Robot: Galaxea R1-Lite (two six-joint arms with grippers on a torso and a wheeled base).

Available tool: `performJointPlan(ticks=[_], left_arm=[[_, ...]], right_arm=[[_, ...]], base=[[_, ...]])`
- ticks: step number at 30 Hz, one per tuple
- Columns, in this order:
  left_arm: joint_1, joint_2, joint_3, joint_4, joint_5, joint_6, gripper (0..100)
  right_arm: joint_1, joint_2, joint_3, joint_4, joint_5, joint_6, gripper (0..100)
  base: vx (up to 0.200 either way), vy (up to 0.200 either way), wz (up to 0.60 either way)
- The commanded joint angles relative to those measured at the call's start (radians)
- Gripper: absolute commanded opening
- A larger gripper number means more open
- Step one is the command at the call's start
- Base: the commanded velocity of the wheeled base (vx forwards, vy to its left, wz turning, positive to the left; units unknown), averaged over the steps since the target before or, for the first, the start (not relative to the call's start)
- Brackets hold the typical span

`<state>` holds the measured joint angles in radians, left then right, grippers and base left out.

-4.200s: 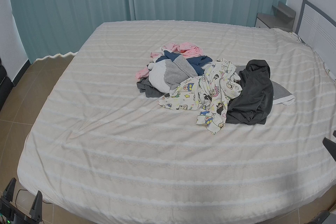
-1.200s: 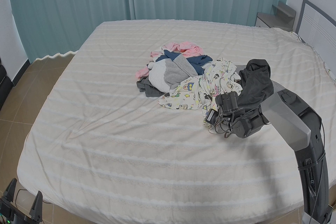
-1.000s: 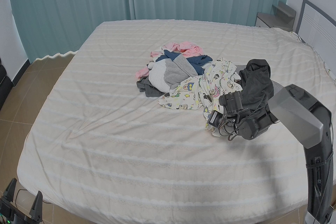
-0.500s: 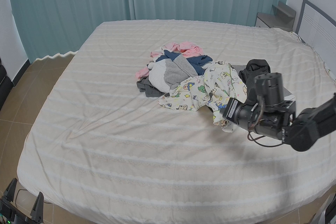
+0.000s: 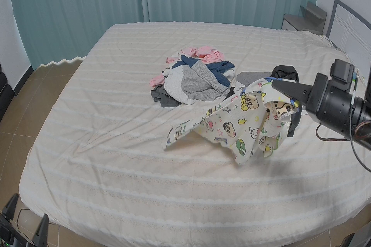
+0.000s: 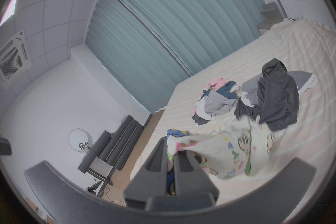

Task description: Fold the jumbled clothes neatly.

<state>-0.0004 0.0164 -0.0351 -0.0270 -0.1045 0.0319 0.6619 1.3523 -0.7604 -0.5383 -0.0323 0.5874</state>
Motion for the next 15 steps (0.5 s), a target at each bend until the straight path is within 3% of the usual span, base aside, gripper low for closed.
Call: performJointPlan(ticks=[1, 3, 7, 8, 9, 10, 15], left_arm=[[-0.006, 0.175, -0.351, -0.039, -0.087, -0.198, 100], [-0.026, 0.211, -0.348, -0.021, -0.212, -0.153, 100], [-0.061, 0.289, -0.336, 0.067, -0.555, -0.139, 100], [-0.061, 0.293, -0.336, 0.068, -0.564, -0.139, 100], [-0.061, 0.35, -0.335, 0.078, -0.635, -0.125, 100], [-0.061, 0.402, -0.333, 0.079, -0.655, -0.104, 100], [-0.07, 0.672, -0.332, 0.076, -0.655, -0.004, 100]], right_arm=[[0.056, -0.076, -0.017, -0.009, 0.009, -0.018, 0], [0.077, -0.078, -0.016, -0.011, 0.008, -0.018, 0], [0.108, -0.068, -0.023, -0.011, 0.008, -0.029, 0], [0.108, -0.068, -0.025, -0.011, 0.008, -0.029, 0], [0.114, -0.061, -0.031, -0.011, 0.008, -0.043, 0], [0.117, -0.05, -0.039, -0.011, 0.008, -0.051, 0], [0.123, -0.002, -0.099, -0.012, 0.008, -0.069, 0]], base=[[0.0, 0.0, 0.0], [0.0, 0.0, 0.0], [0.0, 0.0, 0.0], [0.0, 0.0, 0.0], [0.0, 0.0, 0.0], [0.0, 0.0, 0.0], [0.0, 0.0, 0.0]])
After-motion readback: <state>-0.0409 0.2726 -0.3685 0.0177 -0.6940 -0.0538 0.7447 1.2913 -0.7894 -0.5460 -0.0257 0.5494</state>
